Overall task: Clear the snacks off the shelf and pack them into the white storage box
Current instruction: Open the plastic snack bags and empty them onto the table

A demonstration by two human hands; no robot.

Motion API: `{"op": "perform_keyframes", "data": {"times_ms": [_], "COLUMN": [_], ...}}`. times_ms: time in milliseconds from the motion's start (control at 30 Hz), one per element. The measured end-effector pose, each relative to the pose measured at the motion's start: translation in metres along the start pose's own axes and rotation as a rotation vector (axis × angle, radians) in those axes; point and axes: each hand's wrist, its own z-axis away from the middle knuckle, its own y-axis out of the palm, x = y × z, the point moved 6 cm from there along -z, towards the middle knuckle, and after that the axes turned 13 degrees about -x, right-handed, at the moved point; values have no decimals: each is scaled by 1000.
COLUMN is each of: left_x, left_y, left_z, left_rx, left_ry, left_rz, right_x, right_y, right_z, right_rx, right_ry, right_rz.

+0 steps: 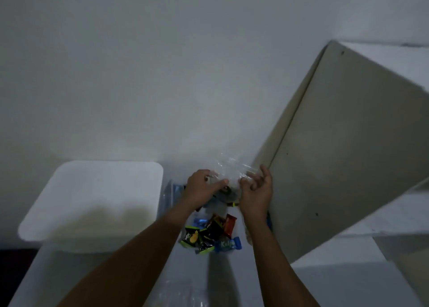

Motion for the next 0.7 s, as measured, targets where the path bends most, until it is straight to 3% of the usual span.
{"op": "perform_keyframes", "data": {"times_ms": [233, 467, 700], "left_x": [-77, -146, -200], "left_y": [-59, -88, -102], "left_z": [45, 85, 123], "left_rx": [-4, 62, 22], "left_ry": [5, 73, 162], "left_rz": [438, 629, 694], "right_x": [84, 158, 215], "right_y": [-13, -33, -55], "right_z": [49, 84, 104], "right_rx": [166, 248, 265], "right_ry": [-100, -187, -255], "right_rz": [-105, -138, -232]}}
